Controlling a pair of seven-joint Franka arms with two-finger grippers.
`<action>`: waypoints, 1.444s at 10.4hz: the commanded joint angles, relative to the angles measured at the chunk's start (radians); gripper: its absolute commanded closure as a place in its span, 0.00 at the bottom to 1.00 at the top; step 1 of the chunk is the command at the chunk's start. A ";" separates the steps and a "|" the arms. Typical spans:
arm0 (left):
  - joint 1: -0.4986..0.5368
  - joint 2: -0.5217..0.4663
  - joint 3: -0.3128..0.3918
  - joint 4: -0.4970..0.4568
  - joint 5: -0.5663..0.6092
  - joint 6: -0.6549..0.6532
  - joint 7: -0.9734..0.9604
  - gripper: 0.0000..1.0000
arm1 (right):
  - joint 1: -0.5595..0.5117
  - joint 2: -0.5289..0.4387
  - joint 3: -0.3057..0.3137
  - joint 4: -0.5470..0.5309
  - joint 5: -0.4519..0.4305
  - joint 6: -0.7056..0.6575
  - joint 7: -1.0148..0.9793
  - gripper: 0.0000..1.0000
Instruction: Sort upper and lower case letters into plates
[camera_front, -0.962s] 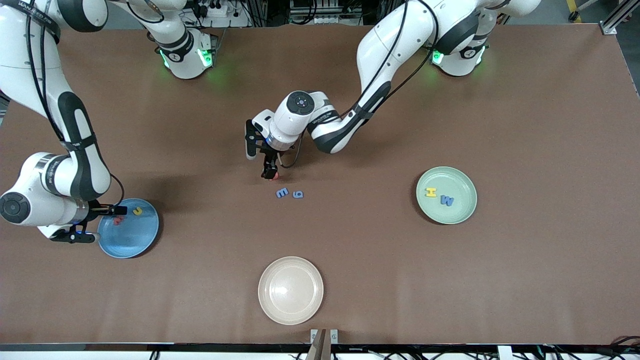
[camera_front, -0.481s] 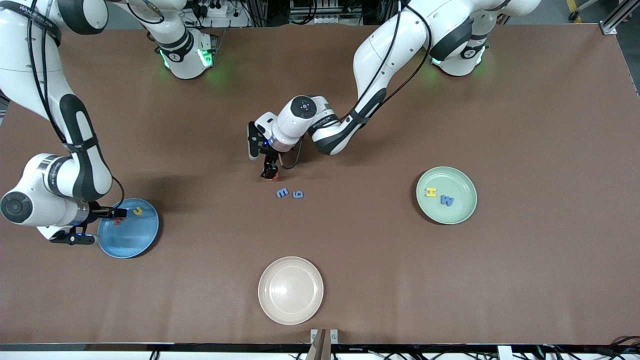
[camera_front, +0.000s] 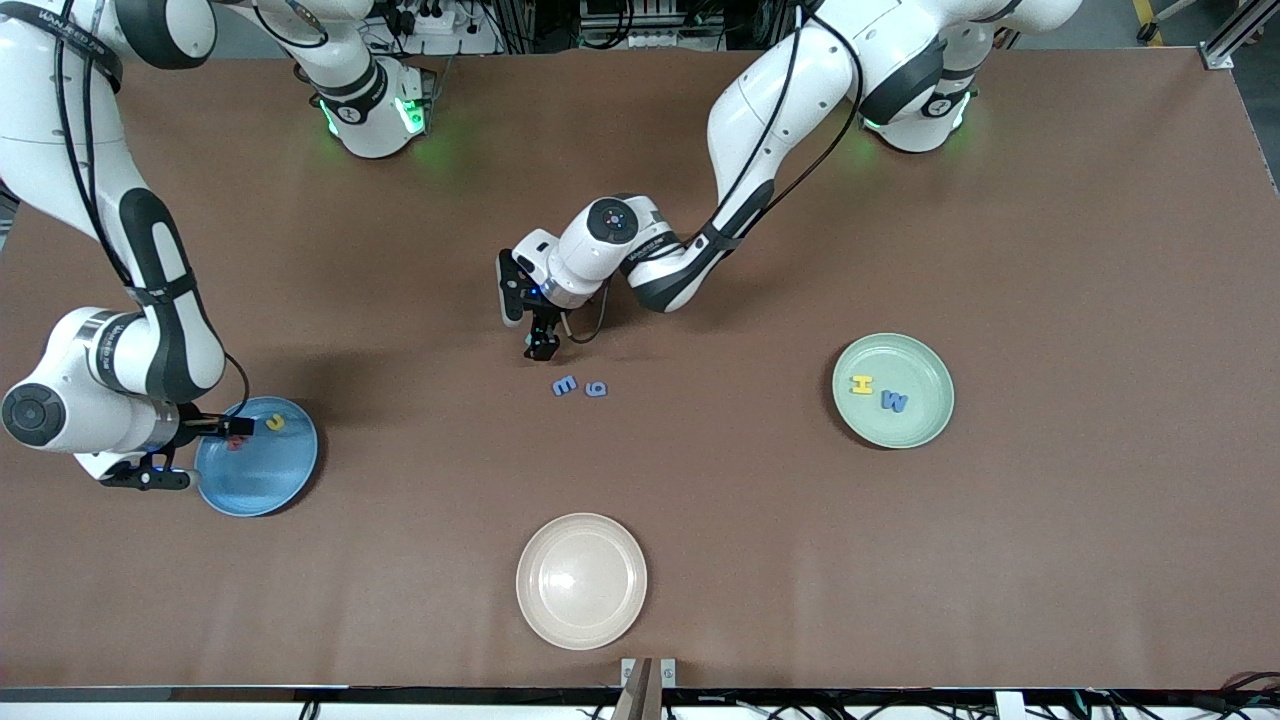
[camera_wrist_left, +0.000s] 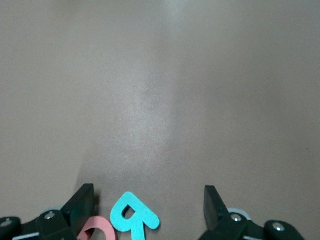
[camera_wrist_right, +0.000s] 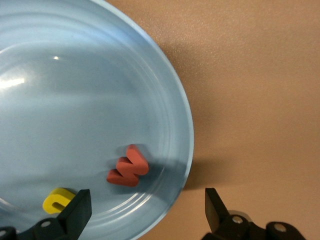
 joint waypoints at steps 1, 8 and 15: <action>0.006 -0.004 -0.003 -0.003 -0.035 0.012 0.036 0.15 | -0.009 0.010 0.011 0.017 -0.022 0.000 0.006 0.00; 0.030 -0.010 -0.006 -0.048 -0.043 0.012 0.034 0.26 | -0.009 0.010 0.011 0.017 -0.022 -0.002 0.006 0.00; 0.035 -0.013 -0.006 -0.078 -0.060 0.012 0.030 0.36 | -0.012 0.013 0.011 0.017 -0.025 0.000 -0.002 0.00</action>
